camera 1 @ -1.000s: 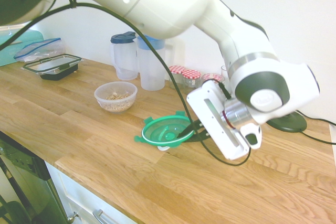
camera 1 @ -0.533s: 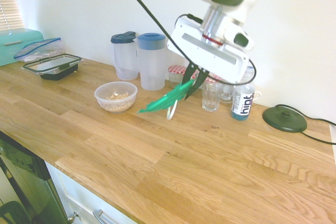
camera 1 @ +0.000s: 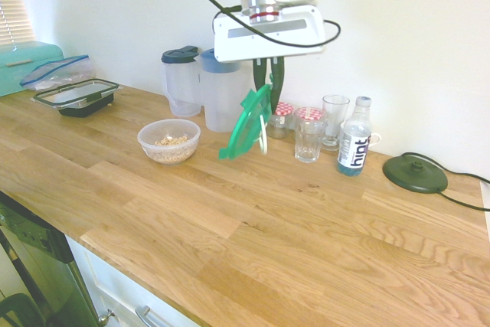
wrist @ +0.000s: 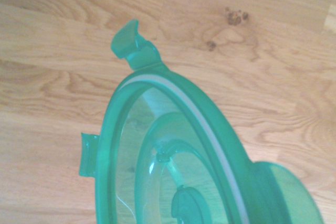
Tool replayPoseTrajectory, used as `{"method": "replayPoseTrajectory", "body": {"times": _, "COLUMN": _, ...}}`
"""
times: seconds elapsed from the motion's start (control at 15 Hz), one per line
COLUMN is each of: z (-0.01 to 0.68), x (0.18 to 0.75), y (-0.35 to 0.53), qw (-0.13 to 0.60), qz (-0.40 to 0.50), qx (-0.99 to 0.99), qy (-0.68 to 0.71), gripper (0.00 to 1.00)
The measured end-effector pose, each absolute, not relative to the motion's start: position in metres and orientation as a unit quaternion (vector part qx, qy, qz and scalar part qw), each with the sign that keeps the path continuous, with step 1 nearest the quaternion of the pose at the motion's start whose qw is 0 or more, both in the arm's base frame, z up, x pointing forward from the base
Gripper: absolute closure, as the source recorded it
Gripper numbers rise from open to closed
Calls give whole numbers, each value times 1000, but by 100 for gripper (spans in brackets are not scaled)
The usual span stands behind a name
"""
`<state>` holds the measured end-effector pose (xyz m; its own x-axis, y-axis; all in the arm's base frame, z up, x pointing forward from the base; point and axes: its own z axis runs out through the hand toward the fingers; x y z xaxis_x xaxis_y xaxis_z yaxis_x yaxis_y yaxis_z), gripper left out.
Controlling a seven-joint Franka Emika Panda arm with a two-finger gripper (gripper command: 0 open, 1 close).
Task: Cover the lid of food container
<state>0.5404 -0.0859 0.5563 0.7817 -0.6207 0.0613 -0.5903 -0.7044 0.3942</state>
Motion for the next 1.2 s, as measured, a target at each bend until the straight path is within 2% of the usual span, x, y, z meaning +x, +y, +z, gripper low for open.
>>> {"method": "replayPoseTrajectory", "body": {"times": 0.27, "z": 562, "x": 544, "y": 14, "qw": 303, "qz": 40, "qx": 888, "qy": -342, "gripper": 100}}
{"method": "replayPoseTrajectory", "body": {"times": 0.8, "z": 520, "x": 519, "y": 165, "qw": 492, "qz": 170, "qx": 776, "qy": -356, "gripper": 100}}
{"method": "replayPoseTrajectory", "body": {"times": 1.0, "z": 490, "x": 509, "y": 227, "qw": 537, "qz": 219, "qx": 744, "qy": -331, "gripper": 100}}
{"method": "replayPoseTrajectory", "body": {"times": 1.2, "z": 466, "x": 516, "y": 270, "qw": 553, "qz": 244, "qx": 732, "qy": -315, "gripper": 100}}
